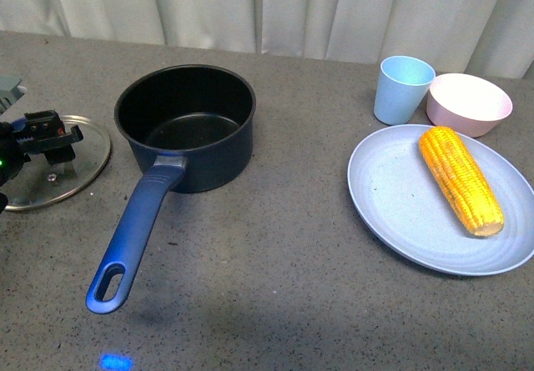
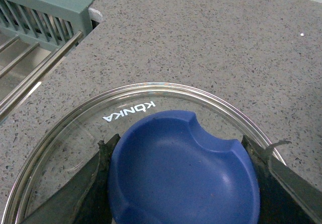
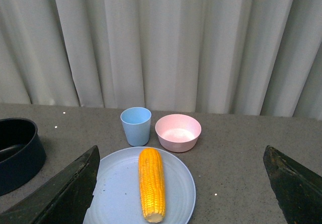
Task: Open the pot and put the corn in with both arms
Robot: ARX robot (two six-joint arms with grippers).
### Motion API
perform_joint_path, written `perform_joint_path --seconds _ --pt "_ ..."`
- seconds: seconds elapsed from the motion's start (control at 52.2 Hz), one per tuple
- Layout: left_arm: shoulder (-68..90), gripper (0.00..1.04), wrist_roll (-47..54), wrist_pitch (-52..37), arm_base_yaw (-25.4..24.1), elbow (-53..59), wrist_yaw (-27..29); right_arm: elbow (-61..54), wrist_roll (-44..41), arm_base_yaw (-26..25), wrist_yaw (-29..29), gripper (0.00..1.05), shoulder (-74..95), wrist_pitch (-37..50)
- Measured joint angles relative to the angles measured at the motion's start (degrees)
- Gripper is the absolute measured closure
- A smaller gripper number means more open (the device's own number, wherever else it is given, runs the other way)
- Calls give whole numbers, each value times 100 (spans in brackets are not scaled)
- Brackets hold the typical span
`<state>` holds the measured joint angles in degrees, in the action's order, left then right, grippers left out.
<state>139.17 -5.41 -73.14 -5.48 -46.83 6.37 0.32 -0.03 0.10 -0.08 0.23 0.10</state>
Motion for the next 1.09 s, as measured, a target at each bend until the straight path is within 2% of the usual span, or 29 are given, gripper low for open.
perform_joint_path --seconds 0.134,0.306,0.536,0.746,0.804,0.9,0.976,1.091 --pt "11 42 -11 9 0 -2 2 0 0 0 0 9 0 0" --pt "-299 6 -48 221 2 236 208 0 0 0 0 9 0 0" --pt "-2031 7 -284 369 57 1193 315 0 -2 0 0 9 0 0" --pt "-3672 7 -520 866 531 2712 855 0 0 0 0 9 0 0" --pt "-3742 13 -363 577 555 2953 608 0 0 0 0 9 2 0" --pt "-3724 30 -118 -125 562 3259 140 0 0 0 2 9 0 0" --pt "-3766 39 -28 -415 562 3383 -15 0 0 0 2 9 2 0" --pt "-3888 61 -2 -667 560 3539 -212 0 0 0 -2 9 0 0"
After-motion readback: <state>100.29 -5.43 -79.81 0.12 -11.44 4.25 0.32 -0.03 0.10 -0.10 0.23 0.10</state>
